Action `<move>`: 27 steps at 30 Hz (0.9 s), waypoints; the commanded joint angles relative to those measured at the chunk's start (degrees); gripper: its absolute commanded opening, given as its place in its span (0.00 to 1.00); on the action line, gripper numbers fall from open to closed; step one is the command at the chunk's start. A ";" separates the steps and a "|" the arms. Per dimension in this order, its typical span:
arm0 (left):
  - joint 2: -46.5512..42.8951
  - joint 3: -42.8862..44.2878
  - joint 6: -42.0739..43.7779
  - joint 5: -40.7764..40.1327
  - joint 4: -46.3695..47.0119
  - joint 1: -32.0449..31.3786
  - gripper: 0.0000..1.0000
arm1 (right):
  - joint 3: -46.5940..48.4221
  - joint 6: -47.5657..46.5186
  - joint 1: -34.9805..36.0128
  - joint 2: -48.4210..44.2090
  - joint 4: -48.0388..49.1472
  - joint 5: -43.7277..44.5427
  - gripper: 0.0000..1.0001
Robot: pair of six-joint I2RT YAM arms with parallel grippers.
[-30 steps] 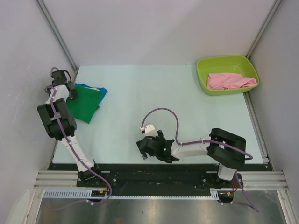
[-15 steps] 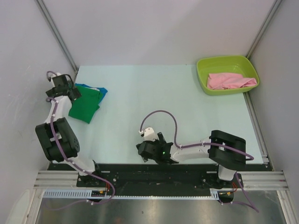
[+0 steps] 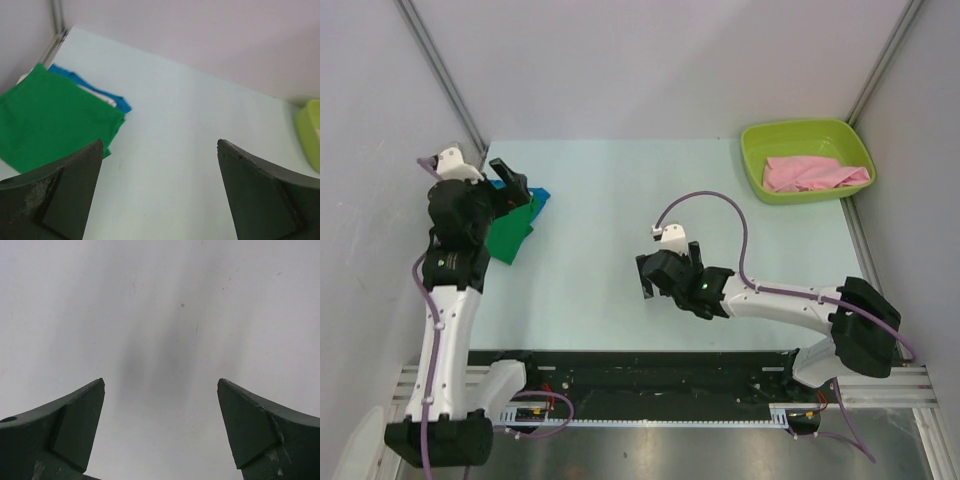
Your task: Fold and stack the t-shirts
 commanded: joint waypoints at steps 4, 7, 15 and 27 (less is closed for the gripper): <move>-9.33 0.88 -0.86 7.10 -6.46 -8.95 1.00 | 5.29 -1.47 -5.90 -6.56 -7.18 0.94 1.00; -9.70 0.01 -0.42 0.01 -8.49 -17.20 1.00 | 5.47 -2.26 -11.00 -9.29 -8.85 -1.16 1.00; 1.34 0.96 -0.24 -24.35 -6.91 -44.89 1.00 | 9.94 -5.78 -19.44 -10.88 -10.60 -0.12 1.00; 18.51 -2.45 -6.83 -31.75 1.17 -54.57 1.00 | 17.68 -9.56 -29.12 0.19 -11.66 -1.52 1.00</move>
